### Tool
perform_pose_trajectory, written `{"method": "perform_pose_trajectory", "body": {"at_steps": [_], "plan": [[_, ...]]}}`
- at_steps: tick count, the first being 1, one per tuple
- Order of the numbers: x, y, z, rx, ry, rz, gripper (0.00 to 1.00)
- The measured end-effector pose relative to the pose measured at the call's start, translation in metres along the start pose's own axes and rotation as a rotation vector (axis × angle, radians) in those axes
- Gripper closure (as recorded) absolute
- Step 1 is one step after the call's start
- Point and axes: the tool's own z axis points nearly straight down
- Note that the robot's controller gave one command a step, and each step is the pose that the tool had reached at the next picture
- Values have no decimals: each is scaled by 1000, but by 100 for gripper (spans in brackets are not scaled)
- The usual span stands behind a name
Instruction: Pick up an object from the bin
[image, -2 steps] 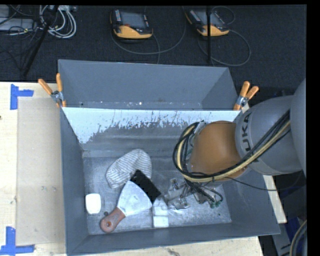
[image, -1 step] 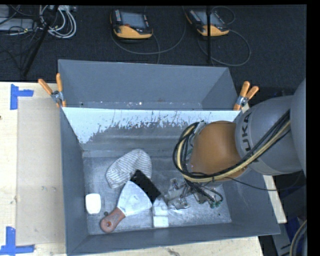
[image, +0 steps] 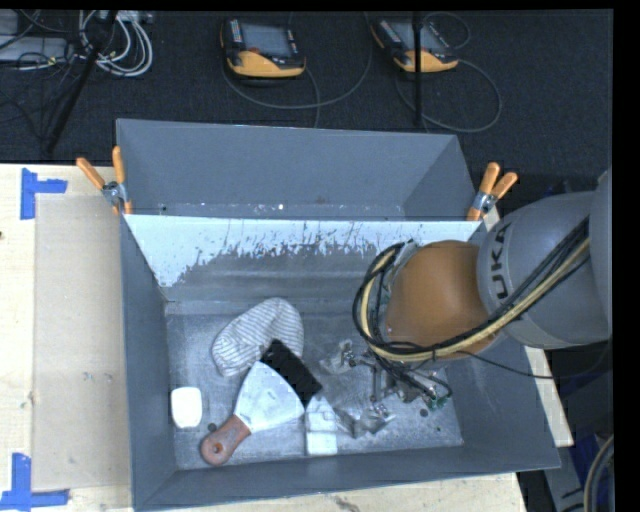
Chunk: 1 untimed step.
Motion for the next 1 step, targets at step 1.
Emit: {"method": "perform_pose_trajectory", "body": {"at_steps": [1], "plan": [[0, 0, 0, -1, 1, -1, 0]]}}
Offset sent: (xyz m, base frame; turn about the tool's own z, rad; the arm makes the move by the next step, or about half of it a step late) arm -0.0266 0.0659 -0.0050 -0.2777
